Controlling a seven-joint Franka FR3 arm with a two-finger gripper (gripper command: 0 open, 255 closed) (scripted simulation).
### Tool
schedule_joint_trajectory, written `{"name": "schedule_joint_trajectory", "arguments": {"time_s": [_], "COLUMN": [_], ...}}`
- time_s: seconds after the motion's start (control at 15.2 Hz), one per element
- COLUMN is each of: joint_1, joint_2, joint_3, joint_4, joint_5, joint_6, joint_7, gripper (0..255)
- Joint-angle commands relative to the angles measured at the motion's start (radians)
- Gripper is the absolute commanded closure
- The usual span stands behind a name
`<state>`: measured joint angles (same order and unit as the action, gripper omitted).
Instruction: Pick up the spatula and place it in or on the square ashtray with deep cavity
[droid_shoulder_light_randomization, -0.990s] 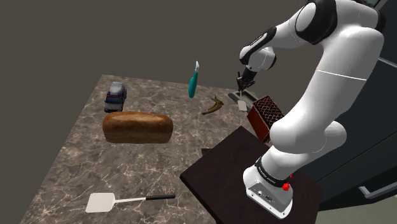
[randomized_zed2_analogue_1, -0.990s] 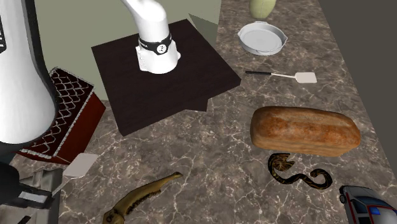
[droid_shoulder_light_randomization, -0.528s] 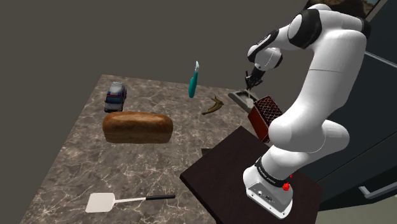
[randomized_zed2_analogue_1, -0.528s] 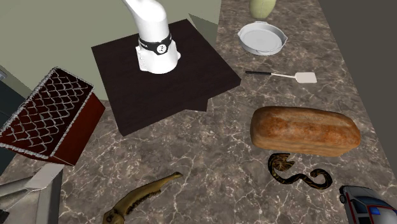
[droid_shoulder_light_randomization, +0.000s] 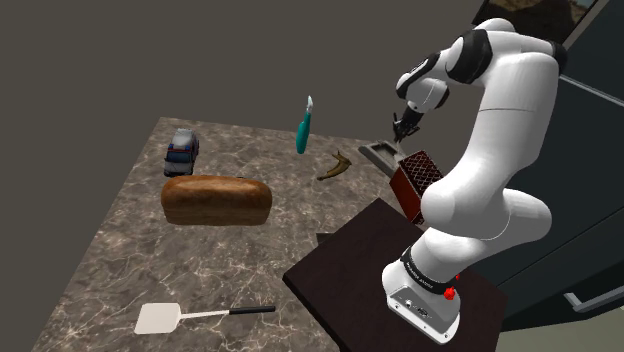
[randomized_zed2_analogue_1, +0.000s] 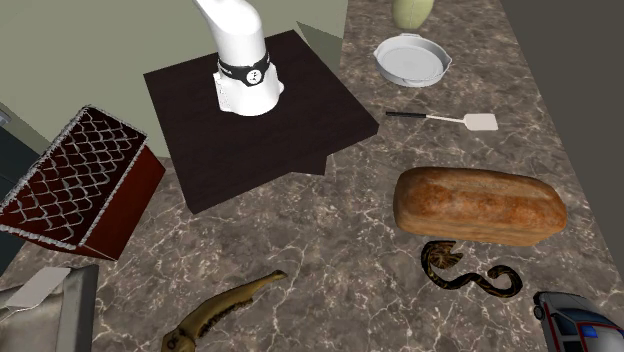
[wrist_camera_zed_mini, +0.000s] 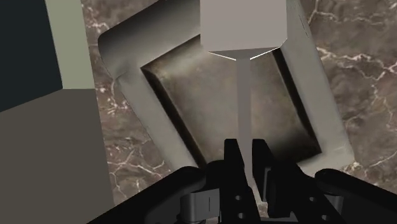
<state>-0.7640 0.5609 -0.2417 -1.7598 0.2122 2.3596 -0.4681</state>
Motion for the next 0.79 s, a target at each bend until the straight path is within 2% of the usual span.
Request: {"name": "schedule_joint_trajectory", "arguments": {"time_s": [0.0, 0.73], "joint_1": [-0.002, -0.019], "joint_2": [0.017, 0.119], "joint_3": [0.004, 0.030], "joint_4": [-0.003, 0.003], "joint_5": [0.006, 0.037], "joint_6": [0.020, 0.115], "joint_7": [-0.003, -0.024], "gripper": [255, 255]}}
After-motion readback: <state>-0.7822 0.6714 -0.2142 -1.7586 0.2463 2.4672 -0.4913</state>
